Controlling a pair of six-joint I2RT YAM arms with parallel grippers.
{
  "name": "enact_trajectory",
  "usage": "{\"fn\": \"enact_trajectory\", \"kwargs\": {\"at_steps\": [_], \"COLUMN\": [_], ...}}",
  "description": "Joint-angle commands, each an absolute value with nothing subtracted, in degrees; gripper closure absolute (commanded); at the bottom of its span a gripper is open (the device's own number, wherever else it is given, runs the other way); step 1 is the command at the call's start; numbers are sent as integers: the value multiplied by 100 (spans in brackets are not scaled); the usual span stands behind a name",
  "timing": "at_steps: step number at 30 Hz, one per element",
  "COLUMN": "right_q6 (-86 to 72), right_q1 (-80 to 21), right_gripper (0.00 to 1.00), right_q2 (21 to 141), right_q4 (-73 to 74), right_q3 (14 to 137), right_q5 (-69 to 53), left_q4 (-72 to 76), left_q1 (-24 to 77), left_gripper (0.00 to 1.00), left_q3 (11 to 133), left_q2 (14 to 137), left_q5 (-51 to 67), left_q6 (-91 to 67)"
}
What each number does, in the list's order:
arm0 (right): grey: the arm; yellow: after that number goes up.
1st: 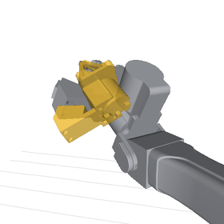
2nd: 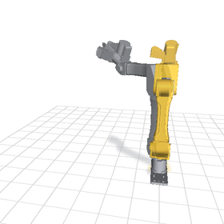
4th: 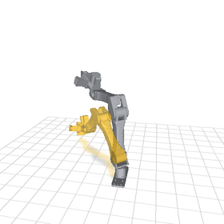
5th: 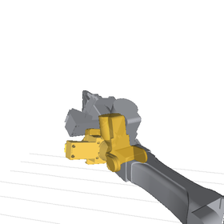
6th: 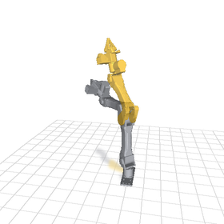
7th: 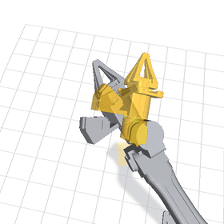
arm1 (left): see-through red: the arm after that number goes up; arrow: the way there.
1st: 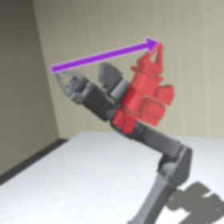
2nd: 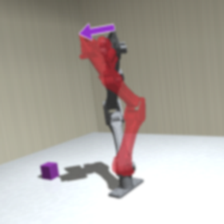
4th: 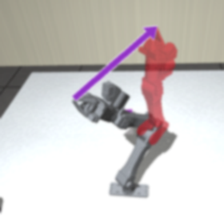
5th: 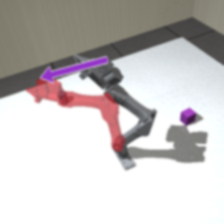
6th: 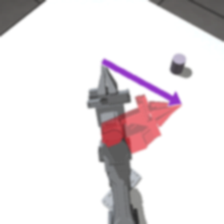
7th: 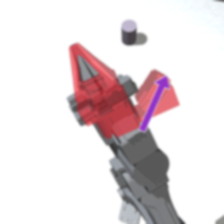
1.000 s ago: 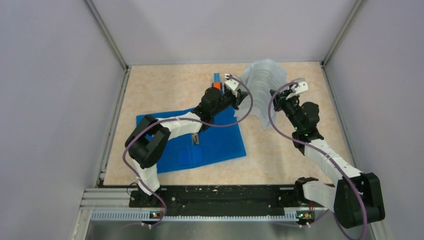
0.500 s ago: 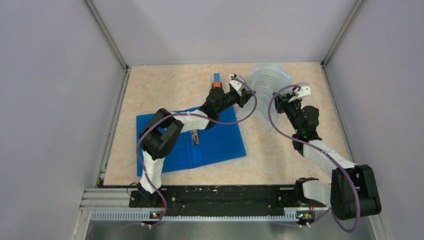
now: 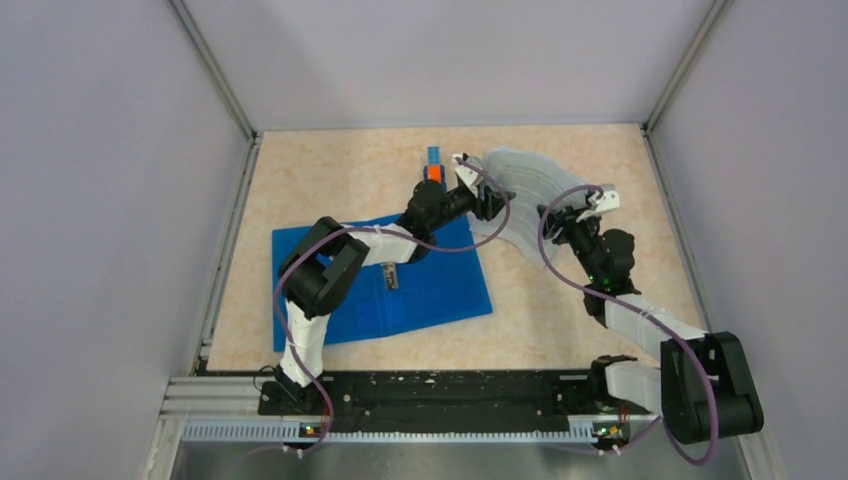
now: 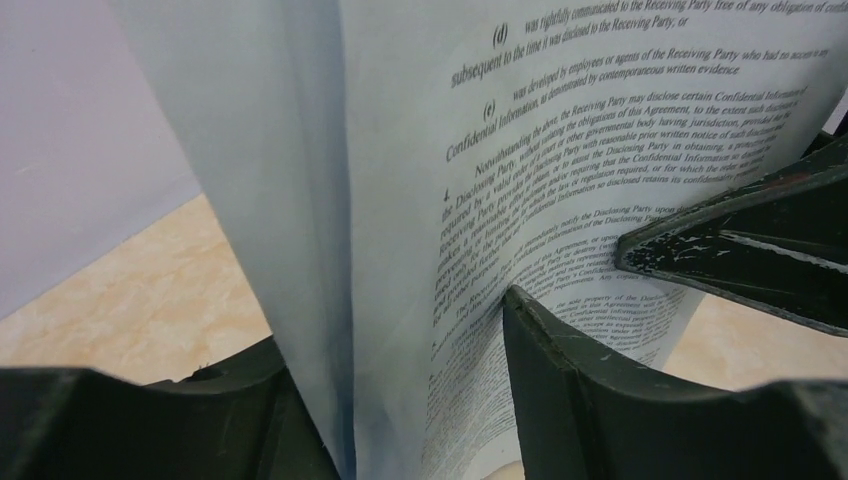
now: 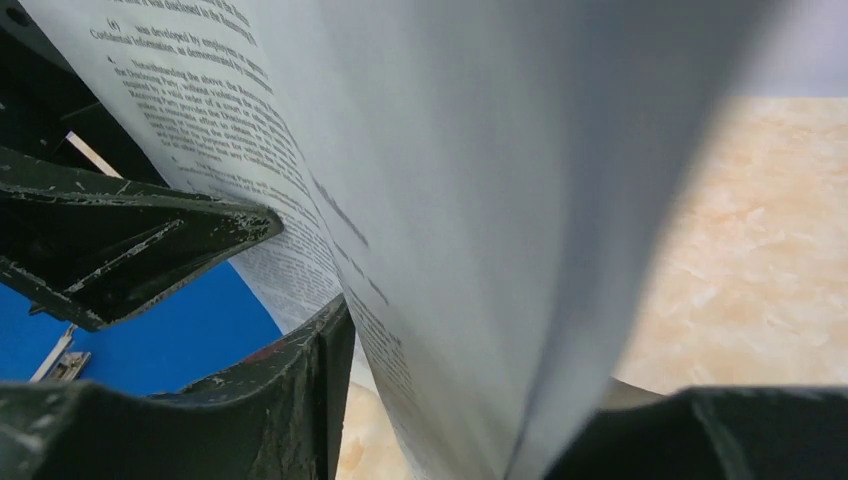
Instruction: Put the files into the folder
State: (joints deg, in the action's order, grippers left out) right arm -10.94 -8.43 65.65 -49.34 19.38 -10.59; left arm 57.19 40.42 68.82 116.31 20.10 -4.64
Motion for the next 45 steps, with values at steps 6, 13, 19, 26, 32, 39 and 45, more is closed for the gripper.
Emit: {"fn": "enact_trajectory", "kwargs": {"at_steps": [6, 13, 19, 26, 32, 39, 45], "right_q6": [-1268, -1379, -1494, -1651, -1705, -1664, -1527], "right_q1": [-817, -813, -781, -771, -773, -771, -767], "right_gripper": [50, 46, 41, 41, 43, 69, 100], "right_q2": [6229, 6221, 6169, 6389, 6557, 6483, 5980], "right_q4": [-5201, -5401, -5674, -6069, -6275, -6196, -5144], "right_q3": [1694, 1543, 1297, 1208, 1176, 1238, 1910], "right_q5": [-1184, -1223, -1140, -1190, -1187, -1157, -1475], "left_q4": [6343, 6442, 6447, 6455, 6471, 6422, 6189], "left_q1": [3929, 3887, 3889, 3894, 3952, 3975, 3965], "left_gripper": [41, 40, 41, 43, 46, 50, 58], "left_q3": [6569, 6562, 6585, 6703, 6762, 6796, 6871], "left_q2": [11525, 11590, 11670, 11777, 11856, 11860, 11523], "left_q5": [2183, 2362, 2441, 2523, 2469, 2435, 2487], "left_q6": [-813, -1088, -1308, -1590, -1717, -1758, -1625]}}
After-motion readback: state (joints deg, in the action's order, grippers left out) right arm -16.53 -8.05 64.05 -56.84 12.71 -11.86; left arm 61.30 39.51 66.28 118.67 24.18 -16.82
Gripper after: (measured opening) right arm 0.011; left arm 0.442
